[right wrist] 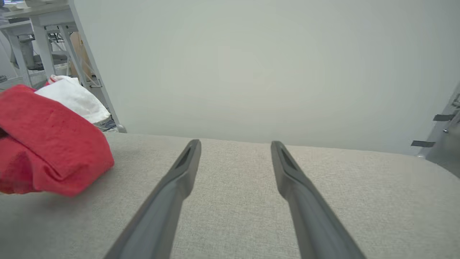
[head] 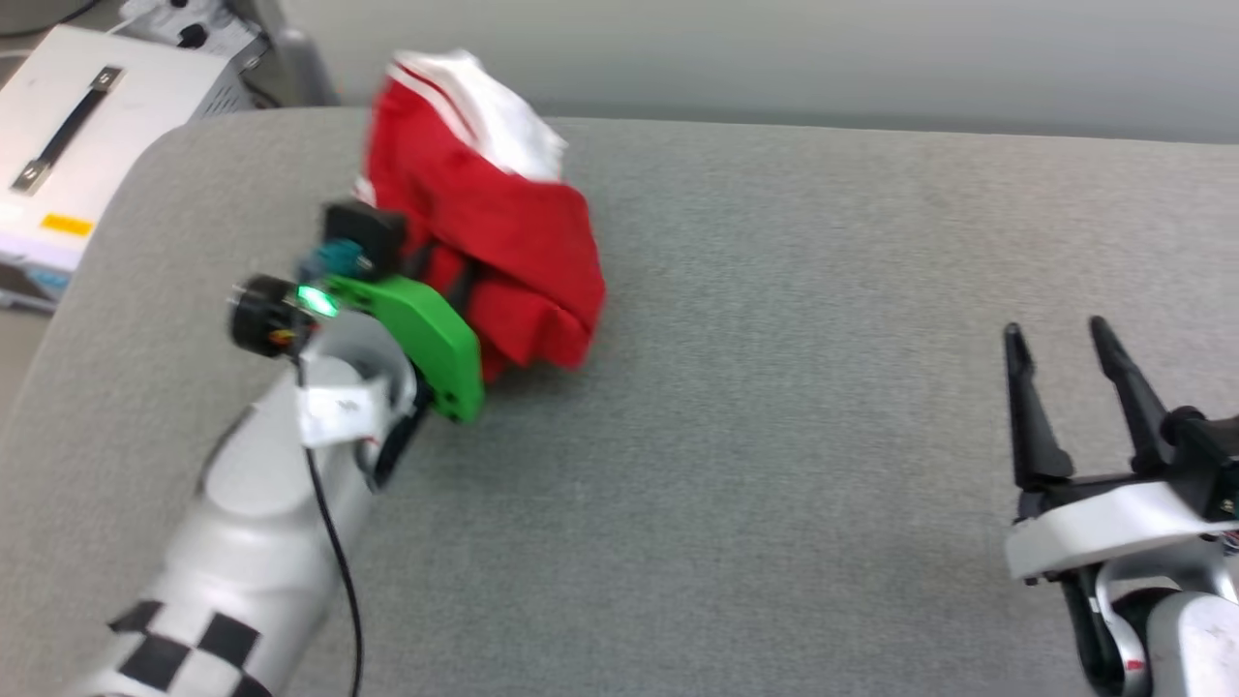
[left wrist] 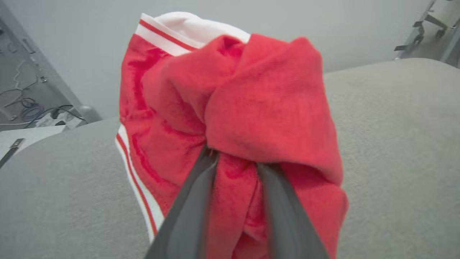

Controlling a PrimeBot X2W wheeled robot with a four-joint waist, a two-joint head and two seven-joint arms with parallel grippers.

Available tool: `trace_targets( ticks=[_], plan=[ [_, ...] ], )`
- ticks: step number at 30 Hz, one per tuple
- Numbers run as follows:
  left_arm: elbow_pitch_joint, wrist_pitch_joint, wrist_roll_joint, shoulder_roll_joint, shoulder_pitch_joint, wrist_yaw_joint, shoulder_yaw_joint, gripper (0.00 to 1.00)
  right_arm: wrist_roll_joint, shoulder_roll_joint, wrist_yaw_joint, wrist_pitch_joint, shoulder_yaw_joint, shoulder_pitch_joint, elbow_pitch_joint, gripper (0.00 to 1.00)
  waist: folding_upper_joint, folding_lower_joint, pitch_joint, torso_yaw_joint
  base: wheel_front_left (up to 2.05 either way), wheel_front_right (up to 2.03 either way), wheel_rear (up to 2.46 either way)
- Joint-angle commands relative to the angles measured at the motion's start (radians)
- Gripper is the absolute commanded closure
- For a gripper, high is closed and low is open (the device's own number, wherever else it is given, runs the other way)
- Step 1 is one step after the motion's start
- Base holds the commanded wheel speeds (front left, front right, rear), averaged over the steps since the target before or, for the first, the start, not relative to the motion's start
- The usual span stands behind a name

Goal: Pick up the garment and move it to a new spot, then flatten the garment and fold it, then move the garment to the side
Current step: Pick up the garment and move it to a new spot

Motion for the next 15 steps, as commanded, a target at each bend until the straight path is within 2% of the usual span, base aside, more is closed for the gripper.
trace_targets(
  ticks=[1, 10, 15],
  plan=[
    [-0.031, 0.009, 0.010, -0.009, 0.029, -0.005, -0.014, 1.00, 0.005, -0.001, -0.001, 0.004, -0.017, 0.017, -0.011, 0.00, 0.0000, 0.0001, -0.028, -0.065, 0.00, 0.00, 0.00],
    [-0.207, 0.121, 0.035, -0.079, 0.178, -0.012, -0.179, 1.00, 0.028, -0.001, -0.001, 0.018, -0.049, 0.042, -0.057, 0.00, 0.0000, 0.0001, 0.029, -0.183, 0.00, 0.00, 0.00],
    [-0.242, 0.177, 0.043, -0.109, 0.217, -0.016, -0.280, 1.00, 0.047, -0.001, -0.001, 0.006, -0.038, 0.023, -0.059, 0.00, 0.0000, 0.0001, 0.102, -0.209, 0.00, 0.00, 0.00]
  ],
)
